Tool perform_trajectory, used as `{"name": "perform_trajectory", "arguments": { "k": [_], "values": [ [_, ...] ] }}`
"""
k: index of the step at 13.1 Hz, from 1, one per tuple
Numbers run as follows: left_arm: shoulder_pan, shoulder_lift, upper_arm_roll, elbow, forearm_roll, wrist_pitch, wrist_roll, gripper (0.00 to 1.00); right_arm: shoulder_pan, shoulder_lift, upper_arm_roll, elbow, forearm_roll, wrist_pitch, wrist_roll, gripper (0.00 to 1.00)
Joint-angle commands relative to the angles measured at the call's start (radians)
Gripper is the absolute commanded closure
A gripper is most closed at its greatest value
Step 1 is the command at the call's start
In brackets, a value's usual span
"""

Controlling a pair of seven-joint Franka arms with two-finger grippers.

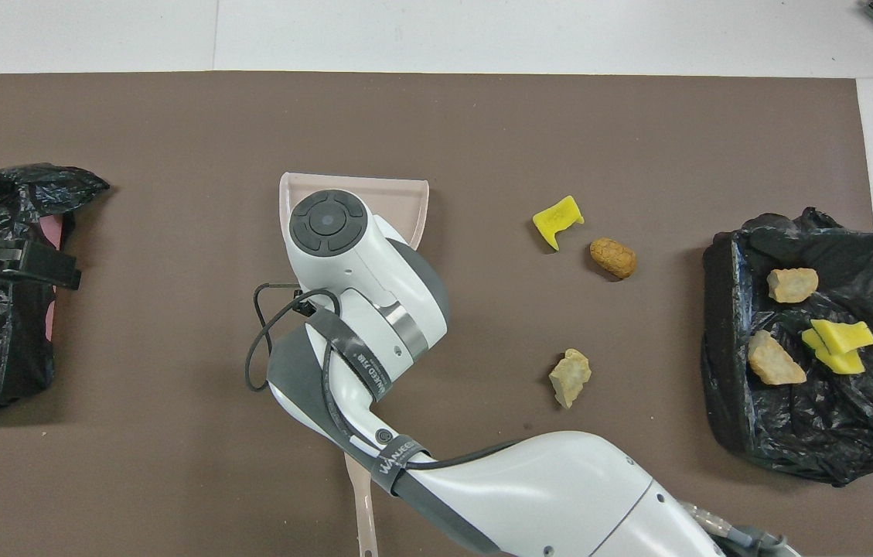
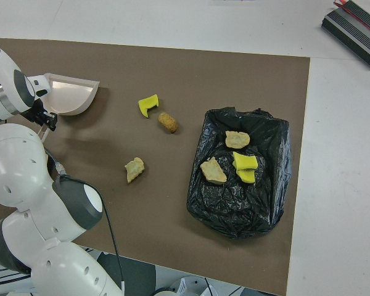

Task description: Sweep and dump trash in bin

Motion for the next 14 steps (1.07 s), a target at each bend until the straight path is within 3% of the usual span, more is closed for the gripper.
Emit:
{"name": "perform_trajectory", "arguments": {
  "k": [1, 3, 5, 7, 9, 10, 11, 12, 14],
  "values": [
    [0.001, -0.024, -0.001, -0.020, -0.008, -0.011, 0.008, 0.00, -0.007, -0.030, -0.001, -0.060, 0.017, 0.041, 0.016, 0.71],
    [-0.004, -0.026, -0.001, -0.022, -0.010, -0.011, 0.008, 0.00, -0.022, -0.031, -0.001, -0.063, 0.020, 0.042, 0.013, 0.55],
    [-0.008, -0.024, -0.001, -0.022, -0.008, -0.002, 0.007, 0.00, -0.028, -0.069, -0.001, -0.066, 0.023, 0.027, 0.023, 0.50],
    [-0.007, -0.024, -0.001, -0.020, -0.010, -0.010, 0.013, 0.00, -0.036, -0.153, -0.001, -0.124, 0.028, -0.010, 0.026, 0.43],
    [-0.007, -0.023, -0.001, -0.020, -0.010, -0.008, 0.005, 0.00, -0.025, -0.260, -0.001, -0.248, 0.025, -0.002, 0.023, 0.39],
    [0.001, -0.024, -0.001, -0.020, -0.010, -0.008, 0.008, 0.00, -0.022, -0.306, 0.001, -0.287, 0.022, 0.002, 0.023, 0.31],
    [0.009, -0.024, 0.000, -0.020, -0.010, -0.007, 0.008, 0.00, -0.017, -0.367, 0.001, -0.340, 0.017, 0.004, 0.008, 0.00],
    [0.012, -0.024, 0.003, -0.020, -0.010, -0.001, 0.008, 0.00, -0.023, -0.424, 0.002, -0.391, 0.035, -0.002, 0.005, 0.07],
    [0.007, -0.023, 0.002, -0.020, -0.010, 0.001, 0.010, 0.00, 0.022, -0.567, 0.004, -0.561, 0.037, 0.005, 0.025, 0.06]
  ]
}}
